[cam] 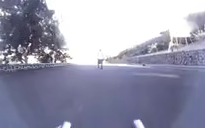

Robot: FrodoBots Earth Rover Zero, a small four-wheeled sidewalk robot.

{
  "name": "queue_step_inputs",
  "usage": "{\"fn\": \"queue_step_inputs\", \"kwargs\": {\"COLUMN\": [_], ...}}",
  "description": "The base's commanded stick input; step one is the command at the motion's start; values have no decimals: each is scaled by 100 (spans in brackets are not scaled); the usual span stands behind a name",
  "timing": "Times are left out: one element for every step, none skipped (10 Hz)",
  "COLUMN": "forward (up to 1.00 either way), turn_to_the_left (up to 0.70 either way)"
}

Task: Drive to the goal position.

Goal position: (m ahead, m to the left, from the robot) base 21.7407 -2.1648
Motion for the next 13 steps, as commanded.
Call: {"fn": "queue_step_inputs", "kwargs": {"forward": [50,50,50,50,50,50,50,50,50,50,50,50,50], "turn_to_the_left": [0,0,0,0,0,0,0,0,0,0,0,0,0]}}
